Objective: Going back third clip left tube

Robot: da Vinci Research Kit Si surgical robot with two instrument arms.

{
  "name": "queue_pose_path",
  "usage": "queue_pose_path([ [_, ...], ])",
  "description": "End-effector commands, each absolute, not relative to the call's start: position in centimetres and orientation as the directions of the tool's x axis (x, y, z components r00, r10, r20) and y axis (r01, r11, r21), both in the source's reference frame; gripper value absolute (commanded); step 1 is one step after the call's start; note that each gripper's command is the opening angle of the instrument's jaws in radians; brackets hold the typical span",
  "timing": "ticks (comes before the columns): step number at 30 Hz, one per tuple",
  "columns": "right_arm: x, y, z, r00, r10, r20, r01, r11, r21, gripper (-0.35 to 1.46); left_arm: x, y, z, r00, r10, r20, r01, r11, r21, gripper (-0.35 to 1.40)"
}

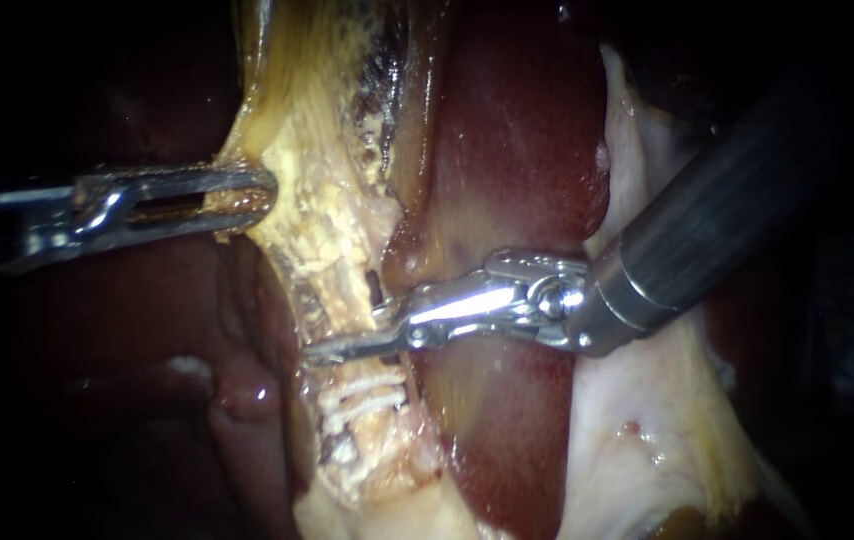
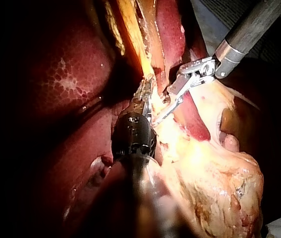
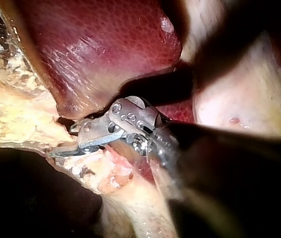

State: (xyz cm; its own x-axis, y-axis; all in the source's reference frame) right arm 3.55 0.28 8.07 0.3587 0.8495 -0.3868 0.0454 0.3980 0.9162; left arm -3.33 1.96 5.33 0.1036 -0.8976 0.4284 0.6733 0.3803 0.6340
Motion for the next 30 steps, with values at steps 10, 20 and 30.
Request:
queue_pose_path([
  [10,3.54,0.32,8.14,0.355,0.828,-0.435,0.079,0.437,0.896,0.37,-3.33,1.95,5.32,0.105,-0.898,0.428,0.672,0.381,0.635,-0.35],
  [20,3.44,0.26,8.12,0.325,0.684,-0.653,0.178,0.634,0.753,0.59,-3.31,1.94,5.31,0.105,-0.898,0.428,0.672,0.381,0.635,-0.35],
  [30,3.06,0.16,8.06,0.302,0.566,-0.767,0.239,0.734,0.636,0.60,-3.29,1.94,5.31,0.105,-0.898,0.428,0.671,0.382,0.635,-0.35],
])
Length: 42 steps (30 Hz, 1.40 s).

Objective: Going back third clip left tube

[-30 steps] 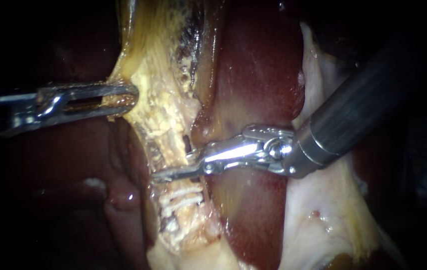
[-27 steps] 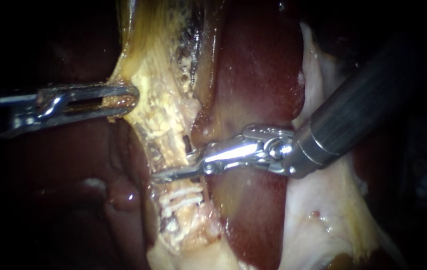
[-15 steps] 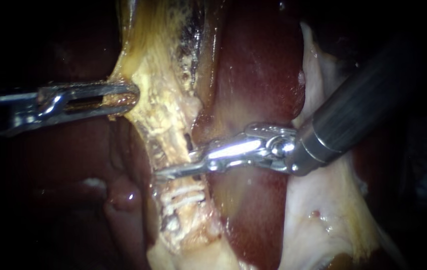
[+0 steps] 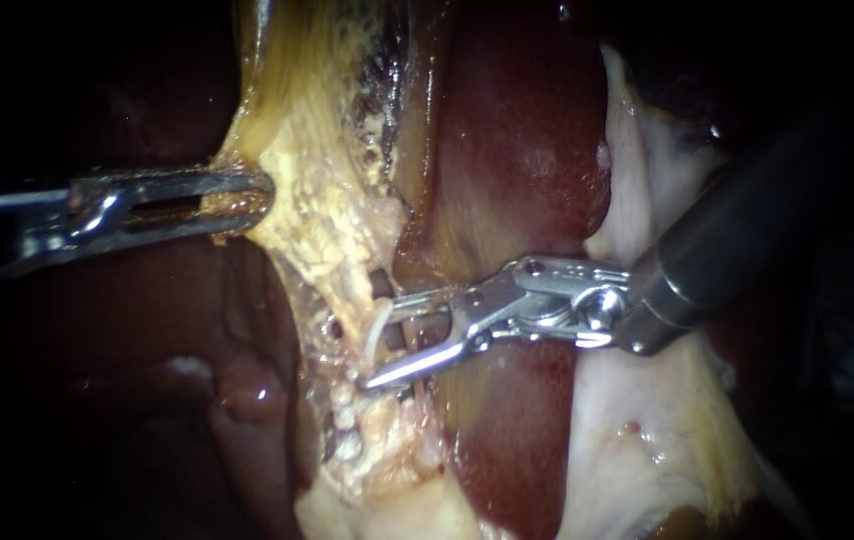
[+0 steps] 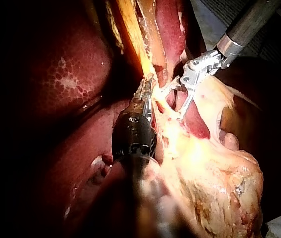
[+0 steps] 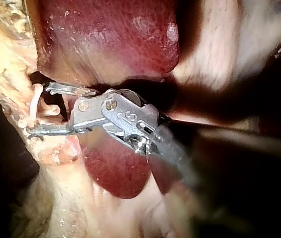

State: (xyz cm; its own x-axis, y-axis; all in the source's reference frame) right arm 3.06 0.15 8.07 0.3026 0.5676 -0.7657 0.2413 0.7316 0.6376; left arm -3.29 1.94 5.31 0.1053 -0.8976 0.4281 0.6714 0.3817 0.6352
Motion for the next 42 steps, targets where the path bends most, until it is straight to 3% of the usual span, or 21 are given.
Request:
queue_pose_path([
  [1,3.02,0.15,8.05,0.301,0.561,-0.771,0.240,0.738,0.631,0.60,-3.29,1.94,5.31,0.105,-0.898,0.428,0.671,0.382,0.635,-0.35],
  [11,2.60,0.26,7.86,0.271,0.480,-0.834,0.208,0.817,0.538,0.60,-3.28,1.93,5.31,0.106,-0.898,0.428,0.671,0.382,0.635,-0.35],
  [24,2.21,0.51,7.37,0.241,0.376,-0.895,0.179,0.889,0.421,0.60,-3.32,1.90,5.36,0.106,-0.897,0.430,0.669,0.384,0.636,-0.35],
  [42,2.08,0.58,7.23,0.219,0.315,-0.924,0.183,0.916,0.356,0.60,-3.84,1.67,6.22,0.168,-0.914,0.368,0.655,0.383,0.651,-0.35],
])
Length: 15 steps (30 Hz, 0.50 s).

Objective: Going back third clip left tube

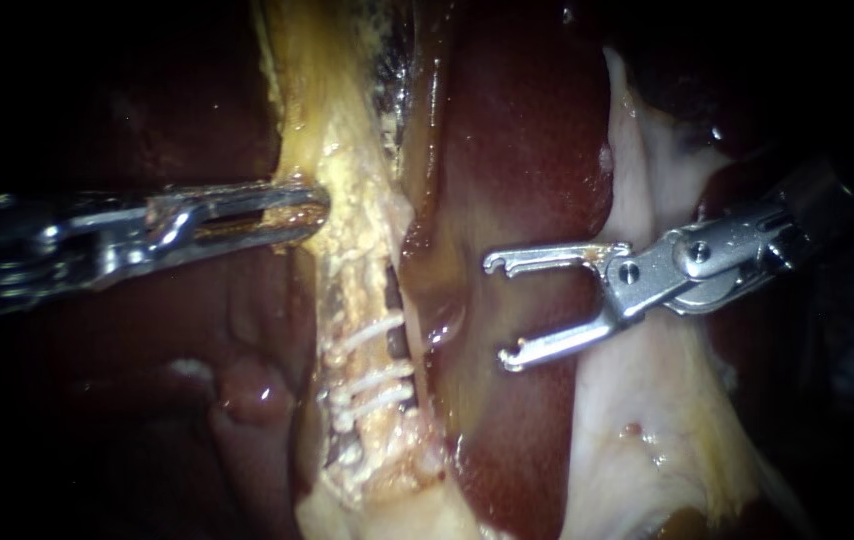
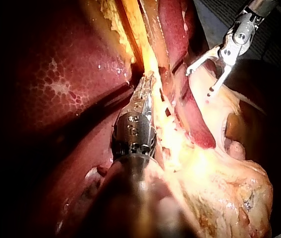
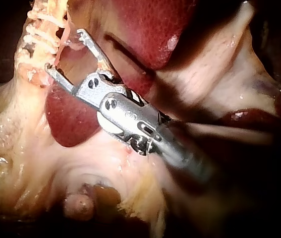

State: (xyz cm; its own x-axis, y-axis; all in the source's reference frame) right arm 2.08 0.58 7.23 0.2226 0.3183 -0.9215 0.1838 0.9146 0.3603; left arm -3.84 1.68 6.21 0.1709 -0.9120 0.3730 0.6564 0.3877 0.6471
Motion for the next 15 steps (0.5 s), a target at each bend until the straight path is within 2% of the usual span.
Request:
queue_pose_path([
  [1,2.08,0.59,7.22,0.219,0.316,-0.923,0.183,0.916,0.357,0.60,-3.85,1.67,6.24,0.172,-0.914,0.367,0.653,0.384,0.652,-0.35],
  [15,2.04,0.63,7.09,0.211,0.303,-0.929,0.181,0.922,0.342,0.60,-3.87,1.65,6.25,0.175,-0.914,0.366,0.653,0.386,0.651,-0.35],
])
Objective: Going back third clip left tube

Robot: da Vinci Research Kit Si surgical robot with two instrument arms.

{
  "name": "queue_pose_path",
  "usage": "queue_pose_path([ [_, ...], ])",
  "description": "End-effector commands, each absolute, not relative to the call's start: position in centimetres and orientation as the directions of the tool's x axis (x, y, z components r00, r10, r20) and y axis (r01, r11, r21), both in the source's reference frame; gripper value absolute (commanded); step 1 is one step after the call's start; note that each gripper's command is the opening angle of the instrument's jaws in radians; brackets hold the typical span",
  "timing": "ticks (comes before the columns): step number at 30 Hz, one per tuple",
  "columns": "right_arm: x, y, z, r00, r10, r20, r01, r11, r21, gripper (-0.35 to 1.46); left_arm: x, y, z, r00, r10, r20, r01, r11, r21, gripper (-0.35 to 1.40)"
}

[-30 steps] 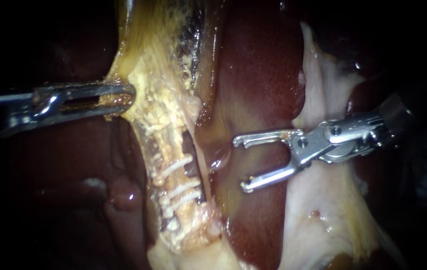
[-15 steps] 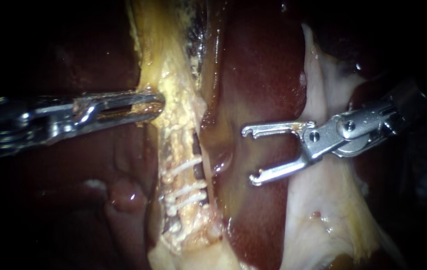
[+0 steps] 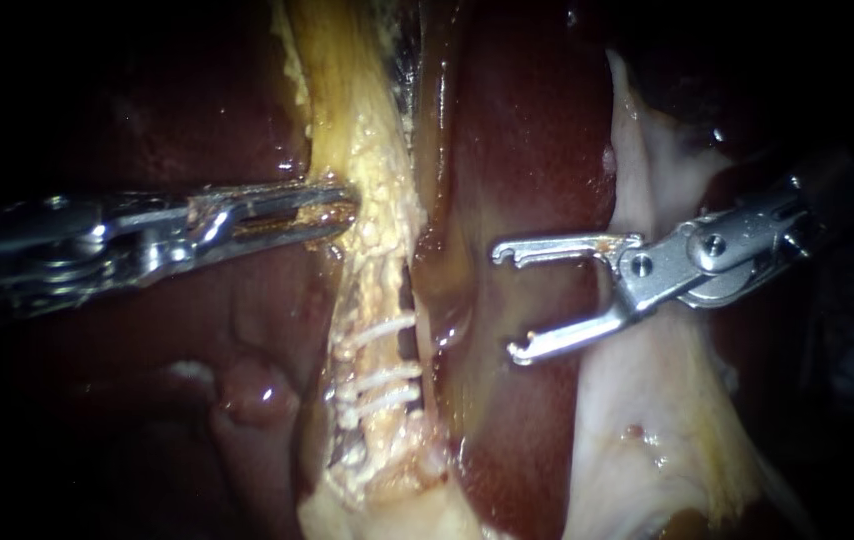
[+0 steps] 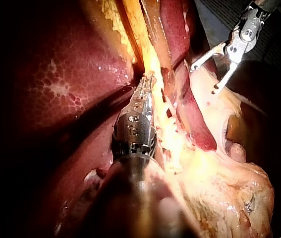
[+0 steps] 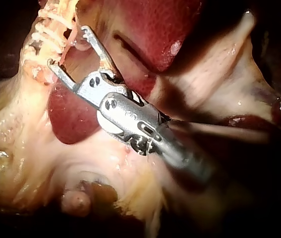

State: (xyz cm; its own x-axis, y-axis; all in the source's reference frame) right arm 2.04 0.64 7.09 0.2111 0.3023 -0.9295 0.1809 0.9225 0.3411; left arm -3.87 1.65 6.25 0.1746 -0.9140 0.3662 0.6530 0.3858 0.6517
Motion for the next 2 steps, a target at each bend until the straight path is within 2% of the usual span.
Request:
queue_pose_path([
  [1,2.04,0.63,7.09,0.211,0.303,-0.929,0.181,0.922,0.342,0.60,-3.87,1.65,6.25,0.175,-0.914,0.366,0.653,0.386,0.651,-0.35],
  [2,2.04,0.63,7.09,0.211,0.303,-0.929,0.181,0.922,0.342,0.60,-3.87,1.65,6.25,0.175,-0.914,0.366,0.653,0.386,0.651,-0.35],
])
